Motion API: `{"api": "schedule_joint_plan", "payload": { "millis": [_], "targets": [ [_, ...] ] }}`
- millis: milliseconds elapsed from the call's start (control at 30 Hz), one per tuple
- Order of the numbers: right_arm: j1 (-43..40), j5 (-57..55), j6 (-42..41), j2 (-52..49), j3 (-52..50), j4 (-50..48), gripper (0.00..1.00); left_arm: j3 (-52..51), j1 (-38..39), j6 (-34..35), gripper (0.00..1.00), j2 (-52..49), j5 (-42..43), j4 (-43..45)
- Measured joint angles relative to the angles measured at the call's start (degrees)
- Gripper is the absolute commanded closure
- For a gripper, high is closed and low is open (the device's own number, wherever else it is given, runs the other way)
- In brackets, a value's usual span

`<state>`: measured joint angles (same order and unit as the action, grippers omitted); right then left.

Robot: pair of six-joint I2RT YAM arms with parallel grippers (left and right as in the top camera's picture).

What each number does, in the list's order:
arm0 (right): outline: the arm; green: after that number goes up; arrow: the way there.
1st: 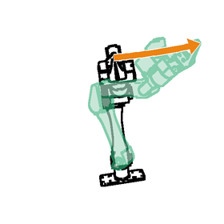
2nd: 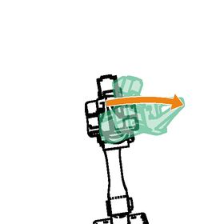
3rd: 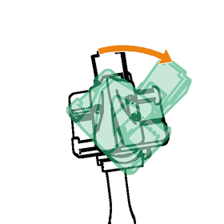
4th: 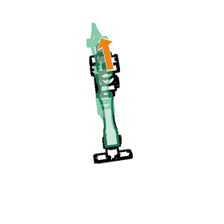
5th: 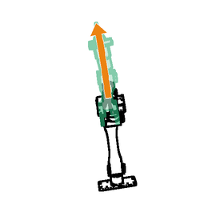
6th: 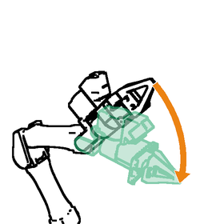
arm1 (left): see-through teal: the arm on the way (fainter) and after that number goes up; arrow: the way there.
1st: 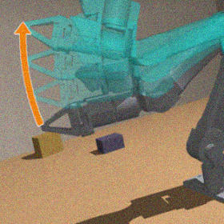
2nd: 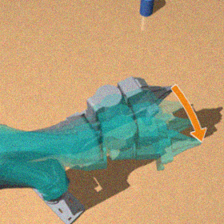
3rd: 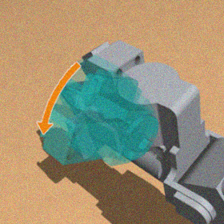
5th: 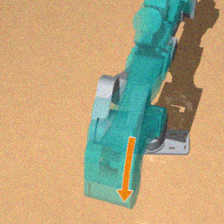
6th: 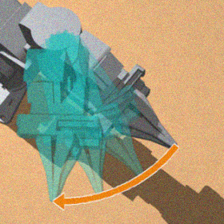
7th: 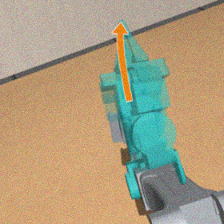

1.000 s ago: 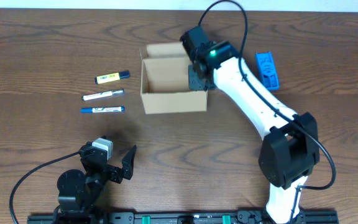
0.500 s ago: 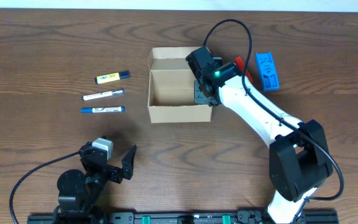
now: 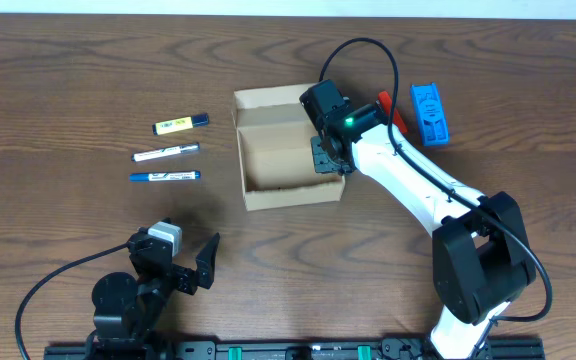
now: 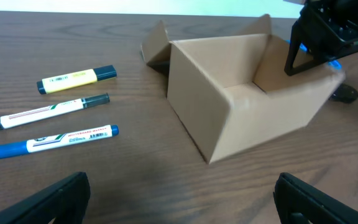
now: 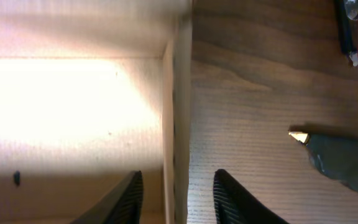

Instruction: Pack container

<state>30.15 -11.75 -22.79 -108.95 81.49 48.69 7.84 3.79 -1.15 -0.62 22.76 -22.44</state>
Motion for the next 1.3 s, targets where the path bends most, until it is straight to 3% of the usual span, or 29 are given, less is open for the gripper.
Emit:
{"api": "schedule_joint_plan", "payload": {
  "millis": [133,233,333,633,700,767,867,933,1033,1167,1300],
  "targets": [
    [0.0,0.9,-0.2,0.0,0.0,0.3,0.51,0.0,0.0,0.0,0.05,0.0,0.0,0.0],
    [0.0,1.6,-1.0,0.0,0.0,1.0,0.80,0.0,0.0,0.0,0.05,0.0,0.0,0.0],
    [0.0,1.9,-2.8,0.0,-0.1,2.0,0.93,0.0,0.0,0.0,0.05,0.0,0.0,0.0],
    [0.0,2.3,-6.8,0.0,-0.1,3.4,0.93,0.0,0.0,0.0,0.05,0.0,0.0,0.0],
    [0.0,2.3,-7.2,0.0,-0.1,3.6,0.87,0.0,0.0,0.0,0.05,0.0,0.0,0.0],
    [0.0,2.2,-7.5,0.0,-0.1,3.9,0.69,0.0,0.0,0.0,0.05,0.0,0.0,0.0],
    [0.0,2.1,-7.6,0.0,-0.1,4.1,0.66,0.0,0.0,0.0,0.05,0.0,0.0,0.0],
    [0.0,2.1,-7.7,0.2,-0.1,4.4,0.58,0.0,0.0,0.0,0.05,0.0,0.0,0.0],
    [0.0,2.1,-7.0,1.9,-0.1,5.2,0.38,0.0,0.0,0.0,0.05,0.0,0.0,0.0],
    [0.0,1.7,-3.5,10.9,0.2,5.2,0.27,0.0,0.0,0.0,0.05,0.0,0.0,0.0],
    [-0.9,0.6,0.4,23.2,1.5,6.0,0.24,0.0,0.0,0.0,0.05,0.0,0.0,0.0]
  ]
}}
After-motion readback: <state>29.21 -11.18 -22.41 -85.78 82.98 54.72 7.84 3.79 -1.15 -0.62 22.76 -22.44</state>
